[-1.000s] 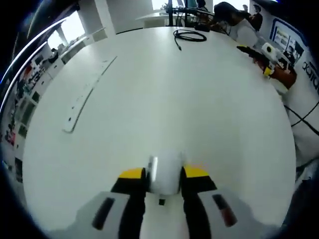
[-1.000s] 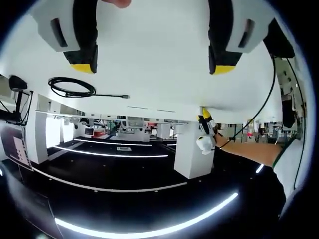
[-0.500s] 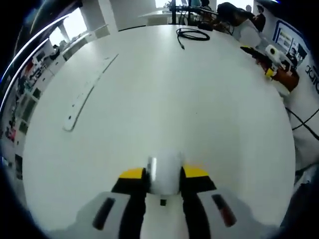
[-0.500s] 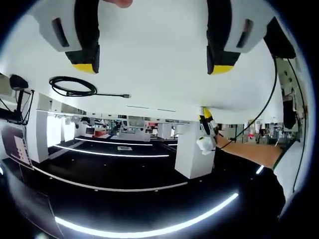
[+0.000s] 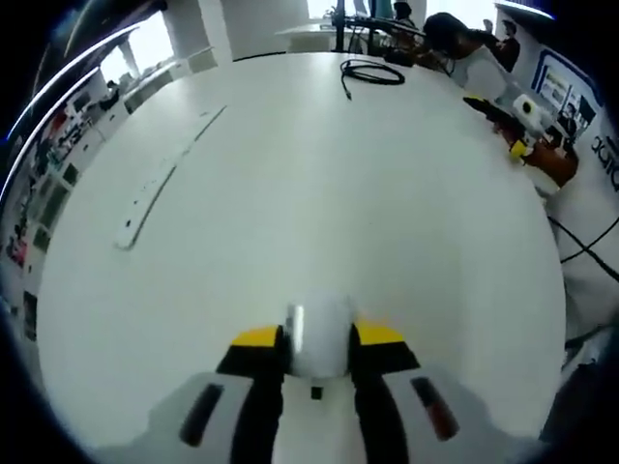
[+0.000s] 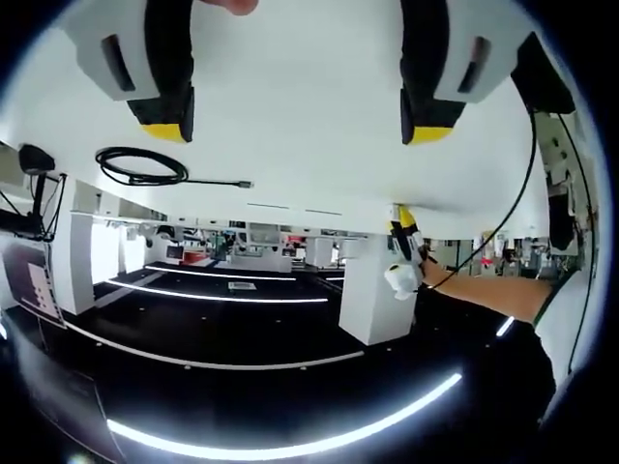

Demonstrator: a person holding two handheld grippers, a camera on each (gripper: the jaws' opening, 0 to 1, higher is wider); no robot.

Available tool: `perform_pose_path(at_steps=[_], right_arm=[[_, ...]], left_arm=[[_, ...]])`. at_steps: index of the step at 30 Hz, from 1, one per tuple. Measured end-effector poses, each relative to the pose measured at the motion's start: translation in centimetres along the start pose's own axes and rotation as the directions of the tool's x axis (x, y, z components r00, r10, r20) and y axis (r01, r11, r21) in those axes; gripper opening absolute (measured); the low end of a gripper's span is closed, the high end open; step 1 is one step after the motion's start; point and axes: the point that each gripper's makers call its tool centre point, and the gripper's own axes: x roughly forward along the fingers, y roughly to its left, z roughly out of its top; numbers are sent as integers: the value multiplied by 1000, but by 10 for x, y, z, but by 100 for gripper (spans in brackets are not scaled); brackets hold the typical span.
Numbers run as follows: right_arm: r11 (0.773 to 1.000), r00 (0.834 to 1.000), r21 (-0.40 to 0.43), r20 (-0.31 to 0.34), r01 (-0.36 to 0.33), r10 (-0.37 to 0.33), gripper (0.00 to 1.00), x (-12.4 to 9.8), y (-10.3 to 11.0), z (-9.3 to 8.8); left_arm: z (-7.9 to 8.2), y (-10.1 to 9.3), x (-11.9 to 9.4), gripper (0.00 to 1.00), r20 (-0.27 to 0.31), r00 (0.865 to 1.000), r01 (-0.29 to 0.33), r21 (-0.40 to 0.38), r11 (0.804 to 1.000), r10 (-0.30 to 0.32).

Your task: Plug the desk Type‑C cable into the charger adapter.

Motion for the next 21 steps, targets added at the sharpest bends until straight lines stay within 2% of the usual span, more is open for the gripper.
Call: perform_pose_path(at_steps=[2,3,6,9,14,17,21], right_arm=[[1000,1000,1,1,1,-1,89,0,0,0],[1000,1000,1,1,0,0,89,0,0,0],[1000,1000,-3,0,0,0,89,0,0,0],[1000,1000,-4,1,1,-1,89,0,-1,0],[1000,1000,-8,-3,4,-4,89,-1,-2,-2],[1000,1000,-7,-2,5,-5,88,-1,-2,-1],[1000,1000,-13,-4,7,-7,88,-1,-2,-2]], left_arm=[[1,-4,0,25,0,1000,4,17,1000,-4],[-2,6,-1,25,3,1000,-11,33,999,11],[0,10,-1,25,22,999,-26,23,999,25],[-4,6,-4,25,37,999,-27,7,1000,26],[-8,6,-6,25,20,1000,-20,3,1000,20],[-7,-13,-6,25,13,1000,-18,-1,1000,18],[-5,-28,-5,25,6,1000,-28,-9,1000,28]])
